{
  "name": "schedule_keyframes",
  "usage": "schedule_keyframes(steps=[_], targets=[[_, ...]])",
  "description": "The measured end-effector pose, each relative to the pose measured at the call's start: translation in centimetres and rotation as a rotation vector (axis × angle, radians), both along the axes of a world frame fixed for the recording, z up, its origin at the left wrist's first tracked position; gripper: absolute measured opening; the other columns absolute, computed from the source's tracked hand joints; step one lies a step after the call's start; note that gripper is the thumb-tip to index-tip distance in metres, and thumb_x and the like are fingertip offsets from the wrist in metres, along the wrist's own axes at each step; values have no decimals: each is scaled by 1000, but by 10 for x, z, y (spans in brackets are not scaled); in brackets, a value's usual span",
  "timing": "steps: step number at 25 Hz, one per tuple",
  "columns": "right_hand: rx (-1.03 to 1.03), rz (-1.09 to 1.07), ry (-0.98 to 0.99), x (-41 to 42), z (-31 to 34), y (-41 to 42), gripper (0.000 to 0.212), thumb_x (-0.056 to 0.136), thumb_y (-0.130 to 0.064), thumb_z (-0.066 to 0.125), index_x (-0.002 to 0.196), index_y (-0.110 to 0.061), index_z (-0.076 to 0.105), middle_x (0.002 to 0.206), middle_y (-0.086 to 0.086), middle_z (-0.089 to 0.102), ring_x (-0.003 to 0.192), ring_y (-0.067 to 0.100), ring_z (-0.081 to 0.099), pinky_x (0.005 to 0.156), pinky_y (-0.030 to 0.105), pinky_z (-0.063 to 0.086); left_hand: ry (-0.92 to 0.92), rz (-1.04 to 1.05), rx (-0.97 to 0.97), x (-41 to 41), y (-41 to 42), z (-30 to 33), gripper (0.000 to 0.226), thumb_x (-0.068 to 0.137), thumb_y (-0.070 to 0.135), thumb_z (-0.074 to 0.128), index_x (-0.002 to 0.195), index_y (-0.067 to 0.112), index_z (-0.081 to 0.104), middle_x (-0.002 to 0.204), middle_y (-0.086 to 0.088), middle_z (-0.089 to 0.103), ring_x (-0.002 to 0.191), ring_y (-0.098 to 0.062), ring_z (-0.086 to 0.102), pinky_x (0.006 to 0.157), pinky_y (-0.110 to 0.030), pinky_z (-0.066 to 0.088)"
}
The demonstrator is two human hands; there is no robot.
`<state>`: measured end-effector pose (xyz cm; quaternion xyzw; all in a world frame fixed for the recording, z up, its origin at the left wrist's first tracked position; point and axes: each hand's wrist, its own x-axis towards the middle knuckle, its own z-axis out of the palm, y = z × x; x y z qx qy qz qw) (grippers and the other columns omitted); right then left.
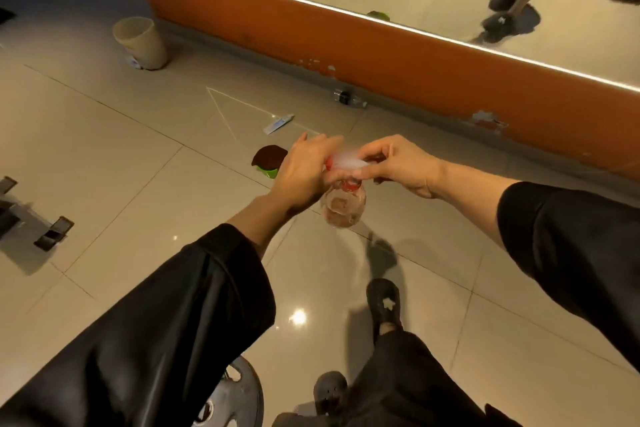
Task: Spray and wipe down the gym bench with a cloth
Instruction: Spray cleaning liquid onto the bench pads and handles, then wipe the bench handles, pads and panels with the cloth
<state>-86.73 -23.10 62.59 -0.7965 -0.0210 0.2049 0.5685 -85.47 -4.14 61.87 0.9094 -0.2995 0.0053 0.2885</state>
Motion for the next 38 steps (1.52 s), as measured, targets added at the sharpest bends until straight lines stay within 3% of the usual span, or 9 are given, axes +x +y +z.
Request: schedule_keyframes(steps=[7,12,16,18,20,23,29,34,38], targets=[[-167,99,-210,173,-32,-11,29,71,-11,83,97,-6,71,94,4,67,82,11,57,69,18,45,128,260,-79,144,-23,-38,30,84,34,71,79,22,44,77,2,52,65,-3,39,59,-23,29],[-165,38,-142,291,-76,12,23,66,-6,85,86,-8,74,83,-5,64,76,8,55,69,23,46,268,298,-150,259,4,-86,20,85,29,70,83,18,53,78,-4,61,69,-22,60,64,-42,51],[-42,-62,-70,360,-147,22,17,66,-1,82,79,-7,73,80,5,68,75,20,63,65,23,53,425,294,-184,342,21,-149,15,79,4,71,82,17,63,67,13,57,63,-12,57,62,-34,48],[-50,-135,-72,391,-195,26,14,68,-1,80,79,-3,73,81,10,70,79,26,65,73,32,55,487,281,-159,382,21,-191,22,79,-2,69,80,19,64,68,17,56,62,-6,54,59,-27,44],[-126,-185,-51,423,-237,29,15,72,-5,78,86,-2,74,83,9,71,82,22,65,77,38,53,519,295,-155,421,18,-229,19,80,-4,67,81,16,66,67,13,57,61,-13,56,58,-32,50],[-156,-197,-37,464,-300,28,8,77,-9,76,84,-8,73,77,-2,69,74,7,64,72,27,53,561,365,-155,463,14,-295,15,82,-3,65,82,12,67,64,8,59,58,-20,57,59,-46,55],[-118,-233,5,533,-486,30,12,74,0,78,82,-8,73,72,-5,67,63,0,63,60,11,48,431,463,-32,523,3,-484,16,79,11,74,88,23,71,87,2,70,81,-22,63,73,-39,52],[-77,-232,-30,577,-624,43,25,71,0,80,78,-22,71,85,-1,69,82,12,64,76,28,52,365,467,-73,558,17,-610,10,84,17,72,91,23,70,89,5,67,74,-23,62,71,-43,53],[-94,-145,-186,600,-684,53,34,77,5,71,105,-15,71,101,1,66,96,19,61,84,29,52,225,401,-148,583,35,-673,9,89,14,66,97,17,66,90,2,64,82,-14,56,76,-32,46]])
